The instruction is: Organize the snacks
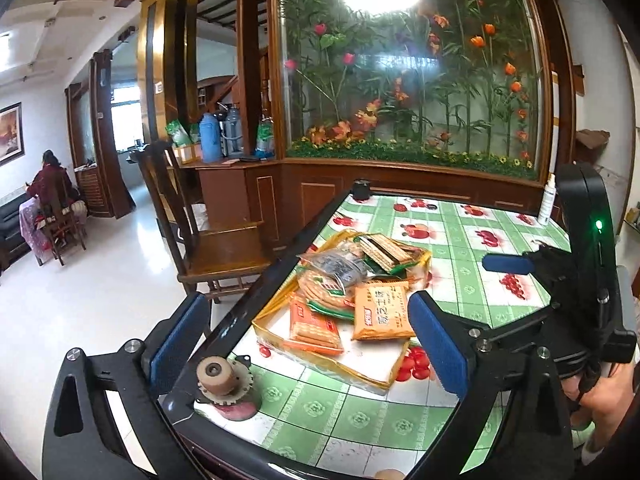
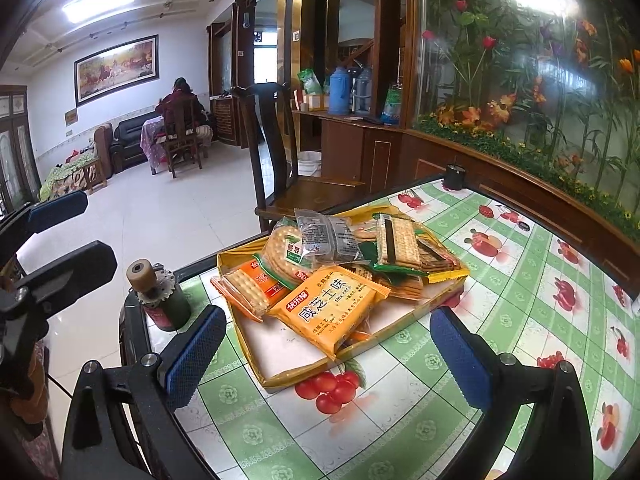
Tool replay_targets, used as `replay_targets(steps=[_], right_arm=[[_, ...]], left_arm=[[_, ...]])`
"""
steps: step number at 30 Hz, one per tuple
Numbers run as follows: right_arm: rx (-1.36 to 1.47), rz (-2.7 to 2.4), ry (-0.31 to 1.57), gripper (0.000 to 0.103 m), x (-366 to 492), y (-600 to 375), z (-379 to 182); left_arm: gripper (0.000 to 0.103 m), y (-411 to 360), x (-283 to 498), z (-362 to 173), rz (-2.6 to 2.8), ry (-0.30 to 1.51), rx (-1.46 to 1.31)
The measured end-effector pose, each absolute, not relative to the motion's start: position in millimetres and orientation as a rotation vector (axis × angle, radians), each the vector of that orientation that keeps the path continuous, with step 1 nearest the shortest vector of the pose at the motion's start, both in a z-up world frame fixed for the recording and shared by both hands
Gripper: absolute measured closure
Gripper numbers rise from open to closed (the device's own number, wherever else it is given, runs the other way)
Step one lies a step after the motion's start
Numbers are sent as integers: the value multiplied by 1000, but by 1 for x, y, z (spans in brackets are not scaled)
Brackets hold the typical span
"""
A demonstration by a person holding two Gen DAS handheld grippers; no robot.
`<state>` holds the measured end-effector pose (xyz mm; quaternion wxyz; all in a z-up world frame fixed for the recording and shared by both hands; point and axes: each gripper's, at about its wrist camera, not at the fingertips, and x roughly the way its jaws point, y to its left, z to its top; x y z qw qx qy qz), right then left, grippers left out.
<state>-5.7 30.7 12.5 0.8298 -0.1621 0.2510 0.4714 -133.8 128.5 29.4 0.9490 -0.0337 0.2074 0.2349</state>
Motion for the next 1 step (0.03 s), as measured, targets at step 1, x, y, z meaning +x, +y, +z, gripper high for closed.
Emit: replay_targets(steps=[1], right_arm=[[-345,1001,530,0,-6,30,13]], left_arm=[[2,129,-134,31,480,420,-67]])
